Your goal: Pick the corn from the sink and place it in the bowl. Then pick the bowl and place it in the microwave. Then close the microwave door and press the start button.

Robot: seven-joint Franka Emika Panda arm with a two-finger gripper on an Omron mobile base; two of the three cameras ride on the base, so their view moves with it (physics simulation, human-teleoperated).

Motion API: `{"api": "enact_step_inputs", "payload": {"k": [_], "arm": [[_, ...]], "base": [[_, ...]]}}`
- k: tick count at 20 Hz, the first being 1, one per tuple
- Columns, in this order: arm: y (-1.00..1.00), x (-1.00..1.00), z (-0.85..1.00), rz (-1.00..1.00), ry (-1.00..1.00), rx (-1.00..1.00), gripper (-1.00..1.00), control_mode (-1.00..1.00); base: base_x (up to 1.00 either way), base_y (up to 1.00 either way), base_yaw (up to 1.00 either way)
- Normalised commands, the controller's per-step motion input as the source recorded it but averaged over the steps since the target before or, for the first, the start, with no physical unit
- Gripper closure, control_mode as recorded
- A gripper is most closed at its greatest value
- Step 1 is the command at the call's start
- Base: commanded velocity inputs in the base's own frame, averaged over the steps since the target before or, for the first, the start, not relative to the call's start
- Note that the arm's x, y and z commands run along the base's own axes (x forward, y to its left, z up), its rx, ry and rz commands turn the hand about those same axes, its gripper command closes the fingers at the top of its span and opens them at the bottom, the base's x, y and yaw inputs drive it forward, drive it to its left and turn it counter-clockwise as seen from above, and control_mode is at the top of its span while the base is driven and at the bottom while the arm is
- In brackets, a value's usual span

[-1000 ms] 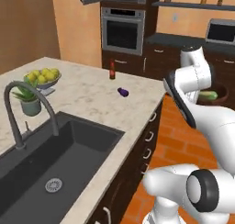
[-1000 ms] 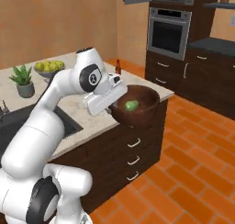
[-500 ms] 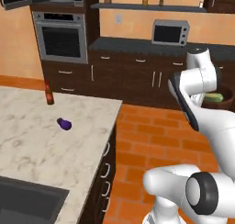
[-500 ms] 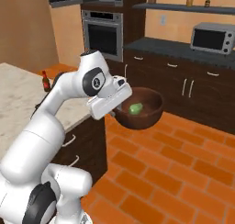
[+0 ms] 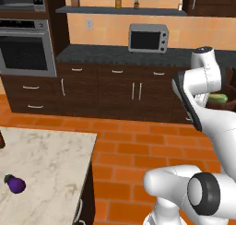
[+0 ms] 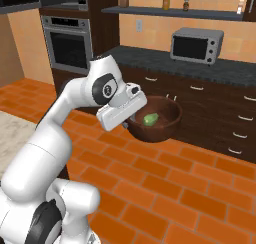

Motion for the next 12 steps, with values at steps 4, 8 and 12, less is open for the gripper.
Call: {"api": "enact_step_inputs", "payload": {"k": [4, 8, 12], "arm": [[0.0, 0.0, 0.0, 0.0, 0.0, 0.0, 1.0, 1.0], [0.0, 0.0, 0.0, 0.0, 0.0, 0.0, 1.0, 1.0], [0.0, 0.0, 0.0, 0.0, 0.0, 0.0, 1.0, 1.0]], "base": [[1.0, -0.4, -0.03], [1.0, -0.18, 0.0], [1.0, -0.16, 0.02]]}}
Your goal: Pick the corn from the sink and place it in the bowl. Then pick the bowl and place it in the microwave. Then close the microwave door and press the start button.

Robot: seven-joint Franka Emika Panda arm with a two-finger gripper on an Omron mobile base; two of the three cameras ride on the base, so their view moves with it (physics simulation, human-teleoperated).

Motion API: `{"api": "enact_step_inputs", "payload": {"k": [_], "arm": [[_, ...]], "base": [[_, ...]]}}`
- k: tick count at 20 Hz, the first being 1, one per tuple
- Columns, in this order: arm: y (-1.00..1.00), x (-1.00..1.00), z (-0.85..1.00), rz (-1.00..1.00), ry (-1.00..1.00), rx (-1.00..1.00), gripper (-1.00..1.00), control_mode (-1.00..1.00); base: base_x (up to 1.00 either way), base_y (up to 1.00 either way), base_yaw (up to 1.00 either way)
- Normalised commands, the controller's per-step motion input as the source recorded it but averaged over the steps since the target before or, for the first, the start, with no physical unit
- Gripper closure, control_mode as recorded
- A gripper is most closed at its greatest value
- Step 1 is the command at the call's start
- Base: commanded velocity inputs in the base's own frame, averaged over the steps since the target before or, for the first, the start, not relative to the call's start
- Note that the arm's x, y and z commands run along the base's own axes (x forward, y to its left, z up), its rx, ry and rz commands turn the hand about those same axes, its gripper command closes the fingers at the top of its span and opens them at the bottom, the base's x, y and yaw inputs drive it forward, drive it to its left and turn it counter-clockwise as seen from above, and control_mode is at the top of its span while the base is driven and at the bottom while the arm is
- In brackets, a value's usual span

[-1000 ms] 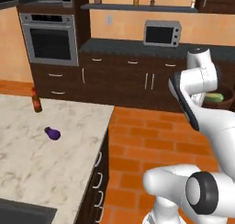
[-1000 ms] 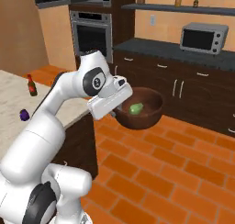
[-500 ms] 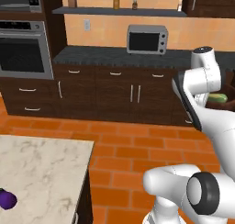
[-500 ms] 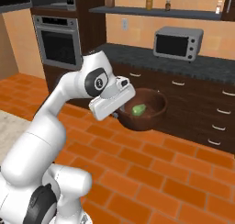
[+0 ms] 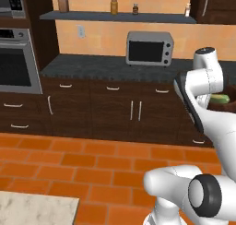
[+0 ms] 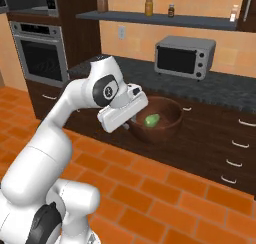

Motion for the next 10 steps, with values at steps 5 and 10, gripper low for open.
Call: {"api": "enact_step_inputs", "payload": {"k": [5, 10], "arm": [[0.0, 0.0, 0.0, 0.0, 0.0, 0.0, 1.0, 1.0], [0.0, 0.0, 0.0, 0.0, 0.0, 0.0, 1.0, 1.0]], "base": [[1.0, -0.02, 0.02], [1.0, 0.21, 0.0]]}}
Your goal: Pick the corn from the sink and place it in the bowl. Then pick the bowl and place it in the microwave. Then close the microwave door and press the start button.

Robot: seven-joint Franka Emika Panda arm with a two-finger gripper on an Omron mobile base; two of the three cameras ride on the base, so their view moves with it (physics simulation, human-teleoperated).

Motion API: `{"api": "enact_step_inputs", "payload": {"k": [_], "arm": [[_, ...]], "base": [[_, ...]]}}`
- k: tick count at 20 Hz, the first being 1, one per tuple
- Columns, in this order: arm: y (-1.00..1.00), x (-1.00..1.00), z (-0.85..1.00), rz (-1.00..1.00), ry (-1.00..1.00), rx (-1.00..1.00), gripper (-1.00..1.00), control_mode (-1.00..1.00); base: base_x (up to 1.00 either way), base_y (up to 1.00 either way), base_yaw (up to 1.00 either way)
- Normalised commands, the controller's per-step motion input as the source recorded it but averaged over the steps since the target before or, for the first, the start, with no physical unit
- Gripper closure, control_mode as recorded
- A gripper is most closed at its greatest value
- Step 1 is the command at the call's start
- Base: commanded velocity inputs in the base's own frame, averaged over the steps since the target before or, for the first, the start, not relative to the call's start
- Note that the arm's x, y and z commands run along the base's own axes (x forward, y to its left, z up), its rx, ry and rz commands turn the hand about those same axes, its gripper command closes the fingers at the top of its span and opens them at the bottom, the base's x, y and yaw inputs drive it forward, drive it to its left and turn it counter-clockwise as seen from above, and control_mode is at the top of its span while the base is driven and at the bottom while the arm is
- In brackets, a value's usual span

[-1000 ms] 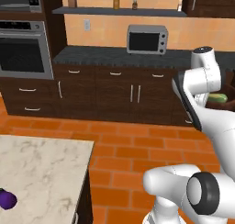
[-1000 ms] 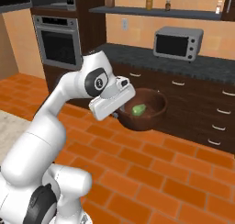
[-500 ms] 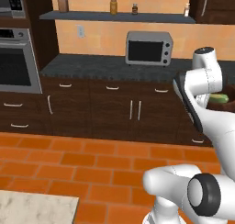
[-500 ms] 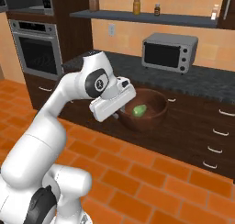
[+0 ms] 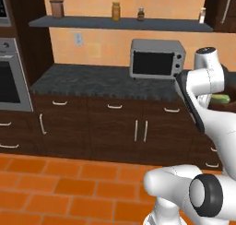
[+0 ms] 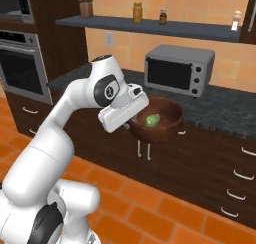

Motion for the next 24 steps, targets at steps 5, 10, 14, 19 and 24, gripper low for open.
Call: {"api": "enact_step_inputs", "payload": {"k": [5, 10, 14, 19, 24], "arm": [[0.0, 0.0, 0.0, 0.0, 0.0, 0.0, 1.0, 1.0], [0.0, 0.0, 0.0, 0.0, 0.0, 0.0, 1.0, 1.0], [0.0, 0.0, 0.0, 0.0, 0.0, 0.0, 1.0, 1.0], [0.0, 0.0, 0.0, 0.0, 0.0, 0.0, 1.0, 1.0], [0.0, 0.0, 0.0, 0.0, 0.0, 0.0, 1.0, 1.0]], "base": [[1.0, 0.87, 0.0], [0.91, 1.0, -0.05], [0.72, 1.0, -0.14], [0.21, 1.0, -0.25], [0.06, 1.0, -0.26]]}}
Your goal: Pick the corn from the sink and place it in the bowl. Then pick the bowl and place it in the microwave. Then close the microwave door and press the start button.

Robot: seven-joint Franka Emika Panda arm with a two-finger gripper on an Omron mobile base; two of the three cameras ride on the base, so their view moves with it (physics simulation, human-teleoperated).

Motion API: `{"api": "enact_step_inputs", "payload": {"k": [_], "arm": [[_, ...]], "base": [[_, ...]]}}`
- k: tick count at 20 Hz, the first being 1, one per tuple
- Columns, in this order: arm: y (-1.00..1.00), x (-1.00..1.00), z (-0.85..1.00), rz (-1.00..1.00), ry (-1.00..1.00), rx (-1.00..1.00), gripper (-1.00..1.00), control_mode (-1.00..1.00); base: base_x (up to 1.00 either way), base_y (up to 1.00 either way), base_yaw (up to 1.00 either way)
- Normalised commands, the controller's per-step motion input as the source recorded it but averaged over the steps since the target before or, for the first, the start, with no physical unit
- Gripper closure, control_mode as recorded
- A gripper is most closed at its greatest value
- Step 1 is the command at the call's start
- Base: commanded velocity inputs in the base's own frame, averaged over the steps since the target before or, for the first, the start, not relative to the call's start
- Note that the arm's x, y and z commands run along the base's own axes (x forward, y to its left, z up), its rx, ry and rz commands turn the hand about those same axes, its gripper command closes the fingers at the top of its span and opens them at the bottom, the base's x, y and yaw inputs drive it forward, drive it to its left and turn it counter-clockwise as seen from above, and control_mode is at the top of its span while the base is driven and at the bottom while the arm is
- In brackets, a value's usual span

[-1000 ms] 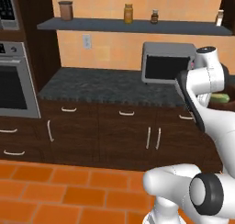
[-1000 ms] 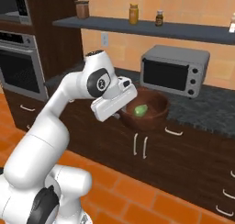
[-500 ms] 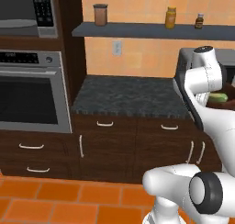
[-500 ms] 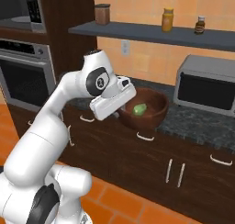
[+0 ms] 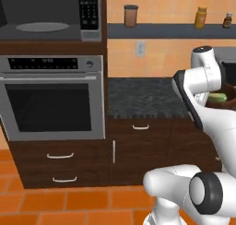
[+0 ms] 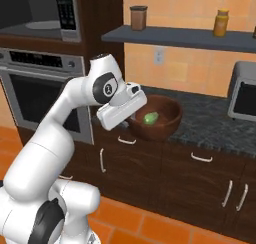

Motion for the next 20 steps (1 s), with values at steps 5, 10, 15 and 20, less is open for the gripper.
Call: {"api": "enact_step_inputs", "payload": {"k": [5, 10, 15, 20], "arm": [[0.0, 0.0, 0.0, 0.0, 0.0, 0.0, 1.0, 1.0], [0.0, 0.0, 0.0, 0.0, 0.0, 0.0, 1.0, 1.0], [0.0, 0.0, 0.0, 0.0, 0.0, 0.0, 1.0, 1.0], [0.0, 0.0, 0.0, 0.0, 0.0, 0.0, 1.0, 1.0]], "base": [[0.03, 1.0, -0.22], [0.07, 1.0, -0.18], [0.16, 1.0, -0.09], [0.39, 0.75, 0.0]]}}
